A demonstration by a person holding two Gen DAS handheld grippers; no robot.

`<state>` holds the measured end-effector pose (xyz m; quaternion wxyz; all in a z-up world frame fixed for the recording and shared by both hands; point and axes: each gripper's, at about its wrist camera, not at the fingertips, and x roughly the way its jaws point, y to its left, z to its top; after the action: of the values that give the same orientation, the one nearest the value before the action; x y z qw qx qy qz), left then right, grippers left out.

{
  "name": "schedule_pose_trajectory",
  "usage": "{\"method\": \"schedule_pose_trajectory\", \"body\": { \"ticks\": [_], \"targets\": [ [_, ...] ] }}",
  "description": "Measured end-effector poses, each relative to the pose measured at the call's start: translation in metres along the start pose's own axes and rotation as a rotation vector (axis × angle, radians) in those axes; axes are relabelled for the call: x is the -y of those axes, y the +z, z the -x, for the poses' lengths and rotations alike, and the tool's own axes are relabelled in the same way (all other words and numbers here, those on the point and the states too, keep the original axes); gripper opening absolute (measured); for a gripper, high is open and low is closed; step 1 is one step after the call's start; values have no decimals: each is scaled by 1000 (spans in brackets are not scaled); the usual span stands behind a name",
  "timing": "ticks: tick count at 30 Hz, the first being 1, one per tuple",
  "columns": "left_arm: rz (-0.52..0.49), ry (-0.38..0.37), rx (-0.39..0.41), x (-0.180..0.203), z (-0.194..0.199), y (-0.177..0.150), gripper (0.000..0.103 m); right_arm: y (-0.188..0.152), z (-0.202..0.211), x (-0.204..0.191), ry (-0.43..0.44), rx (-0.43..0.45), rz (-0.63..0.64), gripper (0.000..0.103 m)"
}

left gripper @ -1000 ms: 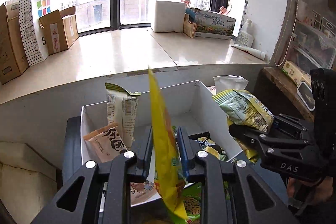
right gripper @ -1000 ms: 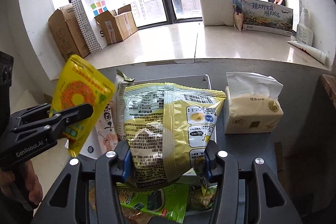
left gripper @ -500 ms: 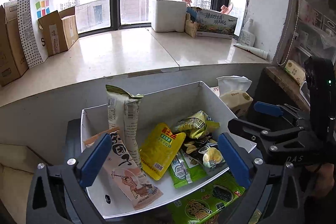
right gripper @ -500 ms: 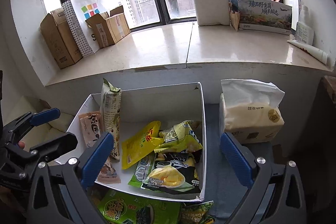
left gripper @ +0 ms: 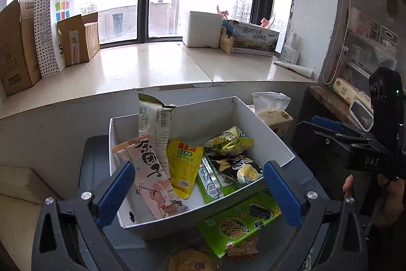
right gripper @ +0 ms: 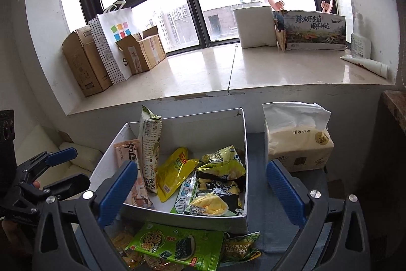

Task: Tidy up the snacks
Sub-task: 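Move both open tools back over the remaining snacks on the table, then grasp the jelly cup with the right tool while the left tool grasps the wafer packet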

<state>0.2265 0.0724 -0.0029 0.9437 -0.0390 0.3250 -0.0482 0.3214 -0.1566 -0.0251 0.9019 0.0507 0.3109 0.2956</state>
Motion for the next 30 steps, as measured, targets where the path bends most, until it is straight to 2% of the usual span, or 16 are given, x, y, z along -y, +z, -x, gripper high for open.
{"method": "schedule_pose_trajectory", "body": {
  "ticks": [2,4,8,11,12,15,19,24,30],
  "targets": [
    [-12,-37,34,6,20,-18,103,-14,15,-2,48,28,1,103],
    [-40,-32,62,15,40,-38,103,-29,27,-7,78,22,6,103],
    [-19,-54,1,24,62,-81,103,-64,54,-12,127,-10,4,103],
    [13,-36,-17,29,75,-113,103,-99,74,-14,119,-52,2,103],
    [39,-35,-21,29,77,-122,103,-112,80,-15,108,-66,21,103],
    [131,-79,-48,25,81,-146,103,-151,92,-17,-32,-102,40,103],
    [156,-79,-105,27,77,-166,103,-188,105,-13,-77,-126,-14,103],
    [158,-89,-112,28,78,-172,103,-197,100,-14,-99,-171,9,103],
    [159,-77,-115,26,77,-172,103,-195,78,-20,-167,-216,44,103]
  ]
}}
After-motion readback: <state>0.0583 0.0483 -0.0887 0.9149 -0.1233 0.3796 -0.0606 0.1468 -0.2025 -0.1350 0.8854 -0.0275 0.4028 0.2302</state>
